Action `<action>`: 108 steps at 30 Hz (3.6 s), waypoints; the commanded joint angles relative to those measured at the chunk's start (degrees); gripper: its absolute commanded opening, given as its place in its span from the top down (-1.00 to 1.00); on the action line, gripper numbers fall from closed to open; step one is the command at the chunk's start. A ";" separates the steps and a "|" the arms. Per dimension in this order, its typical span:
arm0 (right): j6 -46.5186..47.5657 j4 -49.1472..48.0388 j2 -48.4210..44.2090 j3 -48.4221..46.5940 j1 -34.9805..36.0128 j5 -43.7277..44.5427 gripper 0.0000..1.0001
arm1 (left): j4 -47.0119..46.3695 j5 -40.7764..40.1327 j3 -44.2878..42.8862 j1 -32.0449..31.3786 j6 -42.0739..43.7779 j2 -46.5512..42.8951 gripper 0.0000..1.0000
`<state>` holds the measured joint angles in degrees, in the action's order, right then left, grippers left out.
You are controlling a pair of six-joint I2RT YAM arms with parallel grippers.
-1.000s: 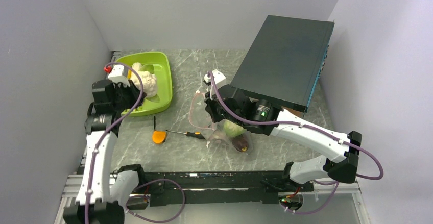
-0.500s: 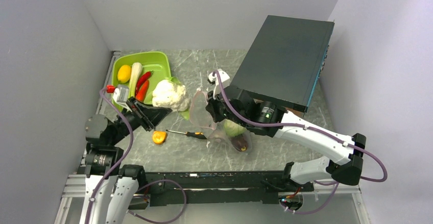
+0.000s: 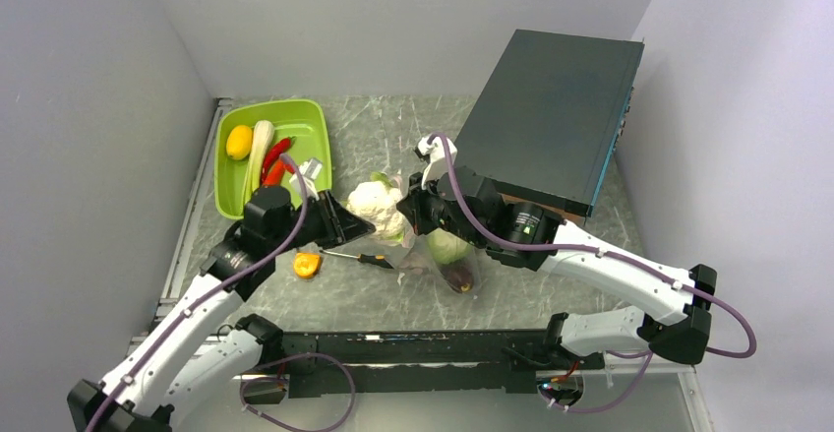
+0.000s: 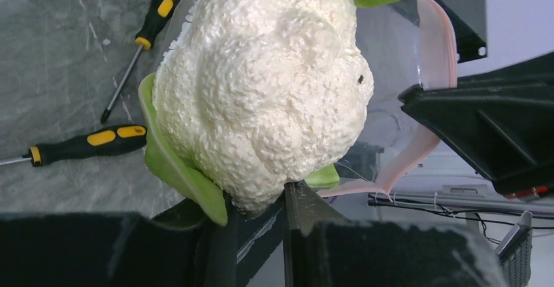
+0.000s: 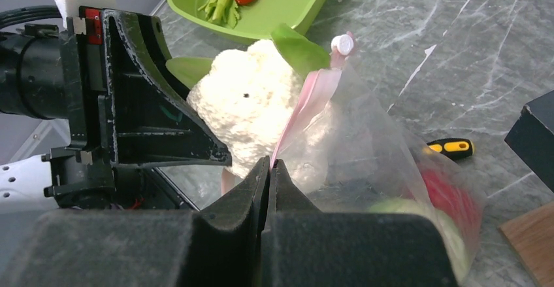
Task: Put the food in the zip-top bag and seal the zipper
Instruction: Place the fake vegetable in the zipper food storage bag, then pick up the fake vegetable from the bin.
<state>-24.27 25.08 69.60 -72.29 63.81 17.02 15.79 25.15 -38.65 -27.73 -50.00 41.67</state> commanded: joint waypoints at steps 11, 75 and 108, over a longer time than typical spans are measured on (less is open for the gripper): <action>3.16 -7.92 -2.11 1.88 -0.18 -1.28 1.00 | 23.33 -9.35 -21.39 -13.92 15.14 11.17 1.00; 6.25 -12.82 -7.47 8.87 -0.16 -8.94 1.00 | 21.74 -15.93 -22.27 -10.79 6.31 3.89 -0.56; 1.61 8.49 -22.97 11.29 -24.24 -3.83 1.00 | 28.73 -30.03 -21.78 -10.81 10.93 -3.57 -0.64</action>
<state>-23.09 29.36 48.14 -62.17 40.36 4.75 47.11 -5.17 -60.01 -38.35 -42.04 36.93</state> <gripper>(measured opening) 0.009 0.819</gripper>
